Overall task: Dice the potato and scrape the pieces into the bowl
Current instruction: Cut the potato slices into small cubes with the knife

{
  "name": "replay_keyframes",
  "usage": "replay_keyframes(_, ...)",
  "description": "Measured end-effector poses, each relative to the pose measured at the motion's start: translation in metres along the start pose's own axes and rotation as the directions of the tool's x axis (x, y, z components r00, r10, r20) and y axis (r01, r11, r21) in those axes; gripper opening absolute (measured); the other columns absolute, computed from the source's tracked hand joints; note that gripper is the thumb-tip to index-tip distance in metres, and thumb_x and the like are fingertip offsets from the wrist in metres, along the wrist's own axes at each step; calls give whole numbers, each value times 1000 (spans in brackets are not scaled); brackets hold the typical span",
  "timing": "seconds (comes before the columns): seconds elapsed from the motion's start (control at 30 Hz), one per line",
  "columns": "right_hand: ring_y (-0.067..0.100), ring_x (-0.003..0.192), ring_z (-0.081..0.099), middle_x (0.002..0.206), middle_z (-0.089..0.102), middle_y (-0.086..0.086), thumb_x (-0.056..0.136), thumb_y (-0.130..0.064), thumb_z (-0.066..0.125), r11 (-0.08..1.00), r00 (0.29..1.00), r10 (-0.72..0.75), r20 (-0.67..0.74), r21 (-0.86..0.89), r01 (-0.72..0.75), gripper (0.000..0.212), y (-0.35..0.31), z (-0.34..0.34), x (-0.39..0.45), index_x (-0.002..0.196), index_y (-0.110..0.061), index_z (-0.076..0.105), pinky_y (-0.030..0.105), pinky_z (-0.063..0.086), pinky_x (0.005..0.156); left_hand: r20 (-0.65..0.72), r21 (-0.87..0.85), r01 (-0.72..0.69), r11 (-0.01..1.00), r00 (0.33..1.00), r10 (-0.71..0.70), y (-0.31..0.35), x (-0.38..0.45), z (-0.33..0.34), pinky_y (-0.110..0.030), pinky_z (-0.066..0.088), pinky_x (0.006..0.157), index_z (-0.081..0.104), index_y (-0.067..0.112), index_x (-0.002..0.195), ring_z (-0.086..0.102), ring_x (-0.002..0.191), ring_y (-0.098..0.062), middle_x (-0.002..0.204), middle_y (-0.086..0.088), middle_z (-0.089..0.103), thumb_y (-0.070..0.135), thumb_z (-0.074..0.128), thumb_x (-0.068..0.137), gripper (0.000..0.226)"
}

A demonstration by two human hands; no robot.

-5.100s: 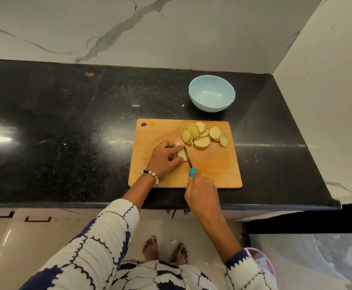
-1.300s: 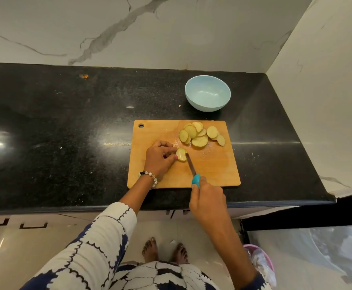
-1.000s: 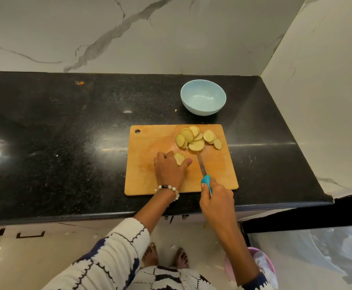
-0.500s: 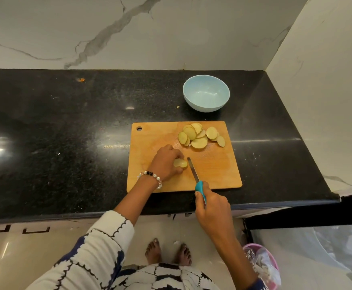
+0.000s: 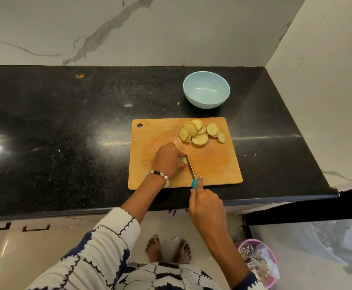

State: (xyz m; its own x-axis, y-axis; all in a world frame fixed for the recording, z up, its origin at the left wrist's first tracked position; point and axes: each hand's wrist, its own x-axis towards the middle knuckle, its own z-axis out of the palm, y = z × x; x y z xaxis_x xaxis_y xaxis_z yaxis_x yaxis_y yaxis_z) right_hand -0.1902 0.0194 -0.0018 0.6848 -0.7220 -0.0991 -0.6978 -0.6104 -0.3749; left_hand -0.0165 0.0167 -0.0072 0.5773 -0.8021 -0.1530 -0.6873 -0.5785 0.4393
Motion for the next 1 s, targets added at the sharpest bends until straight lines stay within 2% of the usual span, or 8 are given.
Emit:
replay_keyframes(0.2,26,86,59,107,58,12,103,-24,26,997,999,21,46,-73,-17,55,-11,10,11,149,-2,6,30,33,64,-42,-33,15,999,999,-16,-1,-2,3,-29,46,81,69,19,111,57,100,-19,109,-3,61,31,75,74,39)
replay_keyframes(0.27,26,68,60,91,62,14,98,-17,43,995,1000,0,26,-101,2,56,-10,15,7,145,5,20,30,33,54,-56,-32,16,999,998,-17,-1,-3,5,-28,46,79,69,20,110,57,98,-18,108,-2,61,32,74,75,38)
replay_keyframes(0.33,20,43,53,66,59,10,83,-12,68,991,999,-8,41,-133,13,58,-5,20,-6,132,9,45,26,27,40,-62,-36,17,999,998,-19,-1,-3,6,-26,45,78,69,21,110,56,98,-17,108,0,61,32,74,75,37)
replay_keyframes(0.4,15,34,46,57,56,6,76,-12,74,992,1000,-28,3,-125,28,53,0,22,-22,121,9,56,22,25,35,-66,-40,13,999,998,-16,-2,-2,6,-26,45,79,69,20,110,56,98,-17,108,0,61,32,73,76,37)
replay_keyframes(0.57,8,45,41,61,58,4,91,-23,47,999,1000,-4,-23,54,5,48,7,5,-25,129,4,50,18,28,40,-31,-26,27,999,999,-28,-4,1,5,-26,45,79,68,21,112,56,100,-17,110,0,62,37,74,74,41)
replay_keyframes(0.67,14,54,46,68,56,3,96,-29,31,998,994,-46,-98,28,49,53,7,3,-4,139,1,39,26,32,48,-11,-9,37,999,999,-37,-6,3,4,-27,46,83,67,21,114,56,103,-18,111,0,63,40,74,74,45)
replay_keyframes(0.8,15,64,45,79,53,2,102,-28,28,997,996,-75,-48,23,76,52,2,9,8,147,-4,22,25,28,53,-37,-9,19,1000,999,-19,-7,0,5,-28,47,82,66,21,116,58,101,-18,111,-2,64,37,72,76,44)
replay_keyframes(1.0,17,65,45,83,58,8,101,-26,28,998,998,-55,-42,22,56,53,-2,18,6,147,0,20,29,29,57,-38,-23,-16,1000,999,15,-10,-1,6,-25,45,77,65,23,117,58,97,-15,109,-1,64,37,70,78,41)
